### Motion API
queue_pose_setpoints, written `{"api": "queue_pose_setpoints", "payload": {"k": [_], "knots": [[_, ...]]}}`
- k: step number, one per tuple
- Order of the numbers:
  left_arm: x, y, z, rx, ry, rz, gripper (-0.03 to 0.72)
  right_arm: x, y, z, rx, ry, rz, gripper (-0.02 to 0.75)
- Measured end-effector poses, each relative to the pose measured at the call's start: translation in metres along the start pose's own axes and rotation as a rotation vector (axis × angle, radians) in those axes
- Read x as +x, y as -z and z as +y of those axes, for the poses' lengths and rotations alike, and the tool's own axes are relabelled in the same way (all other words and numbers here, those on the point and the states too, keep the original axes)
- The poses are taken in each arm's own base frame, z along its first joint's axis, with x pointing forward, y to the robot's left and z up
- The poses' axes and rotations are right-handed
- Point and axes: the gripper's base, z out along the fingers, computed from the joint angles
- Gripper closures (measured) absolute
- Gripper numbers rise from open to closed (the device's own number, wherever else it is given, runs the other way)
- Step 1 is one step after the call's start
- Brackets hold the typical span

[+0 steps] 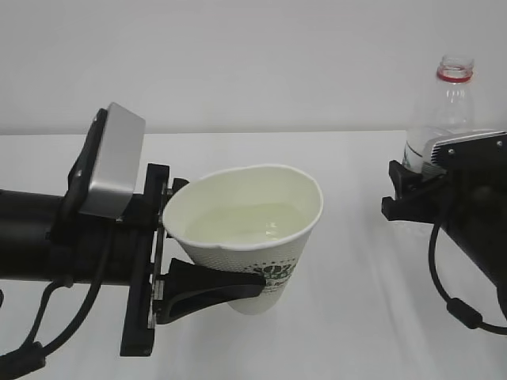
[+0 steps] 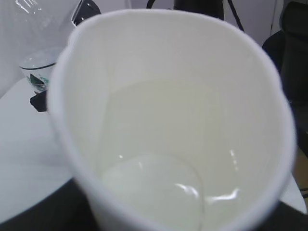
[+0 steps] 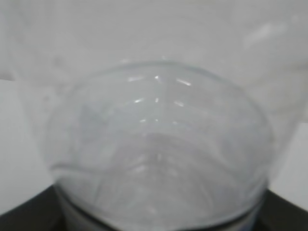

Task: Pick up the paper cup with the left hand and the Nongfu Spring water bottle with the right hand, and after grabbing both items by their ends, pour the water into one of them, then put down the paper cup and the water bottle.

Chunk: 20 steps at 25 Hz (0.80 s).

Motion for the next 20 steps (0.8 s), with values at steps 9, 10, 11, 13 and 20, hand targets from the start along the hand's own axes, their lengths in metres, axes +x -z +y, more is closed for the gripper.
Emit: {"api": "queue_pose_setpoints", "payload": {"k": [9, 10, 11, 13, 20], "knots": [[0.0, 0.0, 0.001, -0.009, 0.004, 0.004, 0.249, 0.009, -0.015, 0.004, -0.001, -0.014, 0.019, 0.269], [0.001, 0.0, 0.001, -0.009, 0.008, 0.005, 0.249, 0.008, -0.016, 0.004, -0.001, -0.018, 0.014, 0.269], [0.002, -0.001, 0.001, -0.01, 0.01, 0.009, 0.249, 0.008, -0.017, 0.004, 0.0, -0.02, 0.011, 0.269], [0.005, -0.002, 0.002, -0.009, 0.019, 0.014, 0.249, 0.007, -0.018, 0.004, 0.0, -0.022, 0.008, 0.269], [0.005, -0.003, 0.005, -0.041, 0.052, -0.002, 0.249, 0.005, -0.021, 0.005, 0.0, -0.026, -0.003, 0.269]]}}
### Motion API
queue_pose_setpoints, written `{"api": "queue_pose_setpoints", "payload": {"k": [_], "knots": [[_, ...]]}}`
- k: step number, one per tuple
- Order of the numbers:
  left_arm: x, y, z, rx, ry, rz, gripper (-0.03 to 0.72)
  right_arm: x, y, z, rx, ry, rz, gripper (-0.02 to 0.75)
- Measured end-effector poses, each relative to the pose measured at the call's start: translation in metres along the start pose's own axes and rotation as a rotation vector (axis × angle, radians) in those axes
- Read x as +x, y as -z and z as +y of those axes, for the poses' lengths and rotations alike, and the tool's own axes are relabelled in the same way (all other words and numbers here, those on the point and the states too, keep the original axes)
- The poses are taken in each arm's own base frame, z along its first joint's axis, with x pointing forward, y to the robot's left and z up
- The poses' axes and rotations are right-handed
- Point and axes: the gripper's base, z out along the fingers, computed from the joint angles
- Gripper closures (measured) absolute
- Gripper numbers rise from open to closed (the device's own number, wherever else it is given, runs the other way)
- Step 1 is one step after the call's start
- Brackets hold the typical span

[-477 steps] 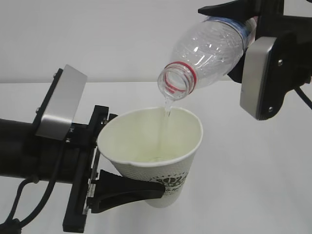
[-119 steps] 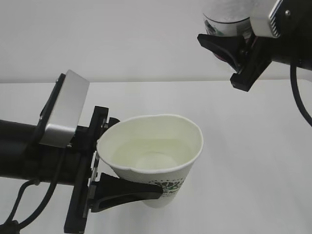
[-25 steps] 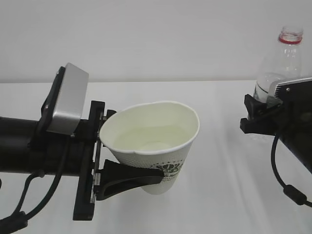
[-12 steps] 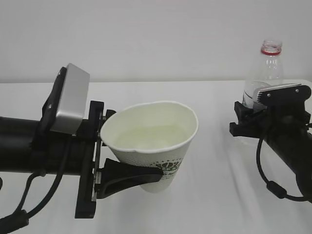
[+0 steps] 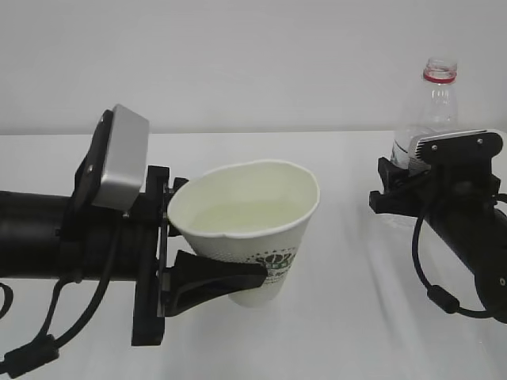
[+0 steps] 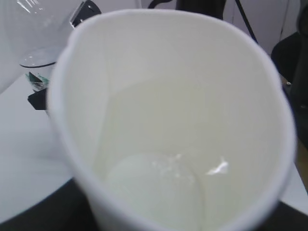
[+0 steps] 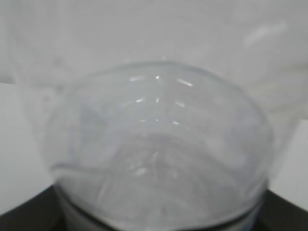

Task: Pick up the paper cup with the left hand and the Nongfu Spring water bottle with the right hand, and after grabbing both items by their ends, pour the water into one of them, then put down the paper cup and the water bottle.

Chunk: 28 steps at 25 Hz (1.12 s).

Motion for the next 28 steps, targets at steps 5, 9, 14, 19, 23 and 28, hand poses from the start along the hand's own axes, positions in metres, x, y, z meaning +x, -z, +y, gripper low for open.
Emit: {"api": "queue_pose_setpoints", "payload": {"k": [5, 9, 14, 19, 23, 28], "knots": [[-0.002, 0.0, 0.009, -0.093, 0.036, -0.024, 0.249, 0.0, 0.0, 0.0, 0.0, 0.0, 0.0, 0.269], [-0.002, 0.001, 0.014, -0.15, 0.019, -0.025, 0.249, 0.0, 0.0, 0.0, 0.0, 0.0, 0.0, 0.269], [-0.001, 0.003, 0.022, -0.243, 0.01, -0.017, 0.249, 0.0, 0.0, 0.0, 0.0, -0.001, 0.0, 0.269], [-0.003, 0.005, 0.031, -0.348, 0.032, -0.034, 0.249, 0.0, 0.0, 0.0, 0.0, -0.001, 0.0, 0.269], [-0.001, 0.013, 0.041, -0.413, 0.046, -0.041, 0.249, 0.0, 0.0, 0.0, 0.0, -0.001, 0.0, 0.269], [0.004, 0.029, 0.056, -0.494, 0.067, -0.038, 0.249, 0.0, 0.0, 0.0, 0.0, -0.001, 0.0, 0.269]]}}
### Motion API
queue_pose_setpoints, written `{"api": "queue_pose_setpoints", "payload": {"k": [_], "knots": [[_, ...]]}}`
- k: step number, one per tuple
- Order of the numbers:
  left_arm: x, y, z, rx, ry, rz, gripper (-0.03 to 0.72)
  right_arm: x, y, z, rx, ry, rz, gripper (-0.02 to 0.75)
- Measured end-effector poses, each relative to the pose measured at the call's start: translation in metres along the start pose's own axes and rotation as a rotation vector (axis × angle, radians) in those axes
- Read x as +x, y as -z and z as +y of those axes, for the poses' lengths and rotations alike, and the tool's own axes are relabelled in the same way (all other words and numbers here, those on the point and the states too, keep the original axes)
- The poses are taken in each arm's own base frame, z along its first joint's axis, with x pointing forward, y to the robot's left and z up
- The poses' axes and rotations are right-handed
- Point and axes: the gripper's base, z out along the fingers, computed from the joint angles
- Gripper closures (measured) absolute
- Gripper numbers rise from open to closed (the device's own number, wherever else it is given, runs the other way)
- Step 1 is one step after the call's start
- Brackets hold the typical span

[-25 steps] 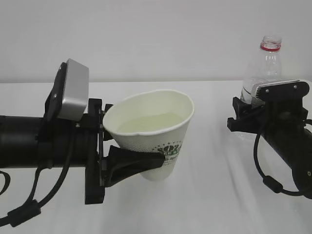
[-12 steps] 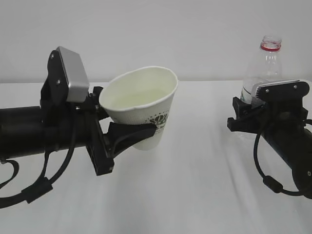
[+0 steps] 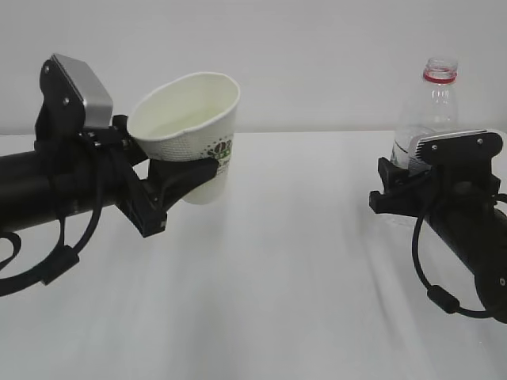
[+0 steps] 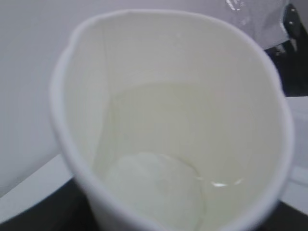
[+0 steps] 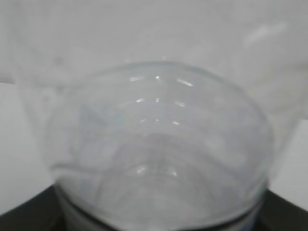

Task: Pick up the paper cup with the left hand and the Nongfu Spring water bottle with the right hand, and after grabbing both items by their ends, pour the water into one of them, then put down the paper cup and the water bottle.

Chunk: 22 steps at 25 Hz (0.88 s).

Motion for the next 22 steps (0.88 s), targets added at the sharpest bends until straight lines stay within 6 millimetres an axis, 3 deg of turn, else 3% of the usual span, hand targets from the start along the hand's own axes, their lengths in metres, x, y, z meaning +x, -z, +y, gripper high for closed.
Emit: {"api": "queue_pose_setpoints", "payload": {"k": [12, 22], "knots": [[0.021, 0.016, 0.051, -0.209, 0.094, 0.043, 0.249, 0.0, 0.0, 0.0, 0.0, -0.002, 0.0, 0.269], [0.043, 0.019, 0.07, -0.314, 0.186, 0.073, 0.249, 0.0, 0.0, 0.0, 0.0, -0.002, 0.0, 0.269]]}}
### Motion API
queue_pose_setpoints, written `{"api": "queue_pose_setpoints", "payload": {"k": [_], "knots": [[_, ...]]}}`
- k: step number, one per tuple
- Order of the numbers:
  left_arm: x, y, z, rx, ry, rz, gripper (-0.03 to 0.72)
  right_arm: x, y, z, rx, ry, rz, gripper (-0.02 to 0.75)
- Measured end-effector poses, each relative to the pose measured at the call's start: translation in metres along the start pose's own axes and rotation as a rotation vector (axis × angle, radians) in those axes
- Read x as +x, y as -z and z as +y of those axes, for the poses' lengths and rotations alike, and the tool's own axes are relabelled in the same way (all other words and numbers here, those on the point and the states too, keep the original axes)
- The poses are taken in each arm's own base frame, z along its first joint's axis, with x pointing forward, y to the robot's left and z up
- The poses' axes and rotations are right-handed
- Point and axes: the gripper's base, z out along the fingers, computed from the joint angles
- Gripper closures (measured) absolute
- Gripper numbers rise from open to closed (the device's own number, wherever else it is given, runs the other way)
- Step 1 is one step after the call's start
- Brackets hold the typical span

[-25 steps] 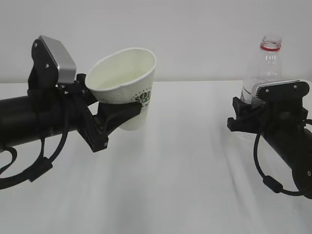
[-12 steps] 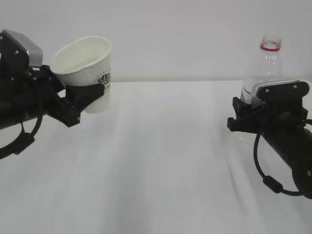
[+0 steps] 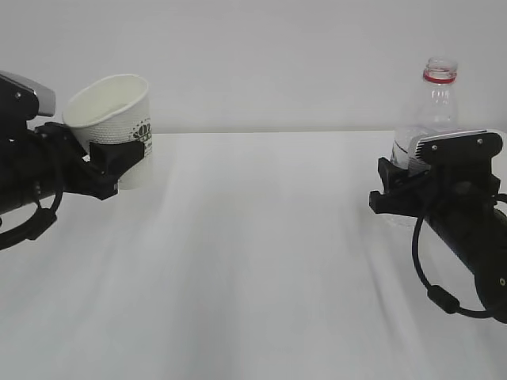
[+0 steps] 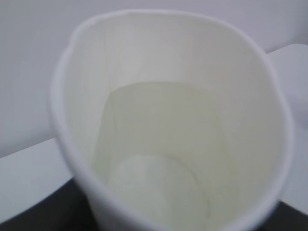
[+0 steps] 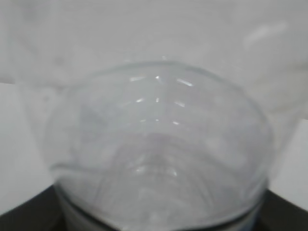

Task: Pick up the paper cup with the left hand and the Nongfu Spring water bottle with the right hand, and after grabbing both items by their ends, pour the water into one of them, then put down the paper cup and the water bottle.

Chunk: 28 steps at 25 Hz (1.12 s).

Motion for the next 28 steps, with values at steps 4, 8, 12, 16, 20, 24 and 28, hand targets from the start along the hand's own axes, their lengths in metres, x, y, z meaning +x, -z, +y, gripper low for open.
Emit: {"api": "queue_pose_setpoints", "payload": {"k": [4, 8, 12, 16, 20, 24, 28], "knots": [[0.008, -0.004, 0.007, -0.055, 0.015, 0.006, 0.249, 0.0, 0.0, 0.0, 0.0, 0.0, 0.0, 0.269], [0.014, -0.006, 0.013, -0.107, 0.02, 0.011, 0.249, 0.0, 0.0, 0.0, 0.0, -0.001, 0.0, 0.269], [0.019, -0.007, 0.024, -0.17, 0.043, -0.022, 0.249, 0.0, 0.0, 0.0, 0.0, -0.001, 0.0, 0.269], [0.028, -0.005, 0.038, -0.223, 0.065, -0.018, 0.249, 0.0, 0.0, 0.0, 0.0, -0.002, 0.0, 0.269], [0.037, -0.002, 0.053, -0.271, 0.087, 0.0, 0.25, 0.0, 0.0, 0.0, 0.0, -0.002, 0.0, 0.269], [0.044, 0.003, 0.068, -0.319, 0.106, -0.008, 0.253, 0.0, 0.0, 0.0, 0.0, -0.002, 0.0, 0.269], [0.053, 0.005, 0.078, -0.368, 0.135, -0.003, 0.258, 0.0, 0.0, 0.0, 0.0, -0.003, 0.0, 0.269]]}}
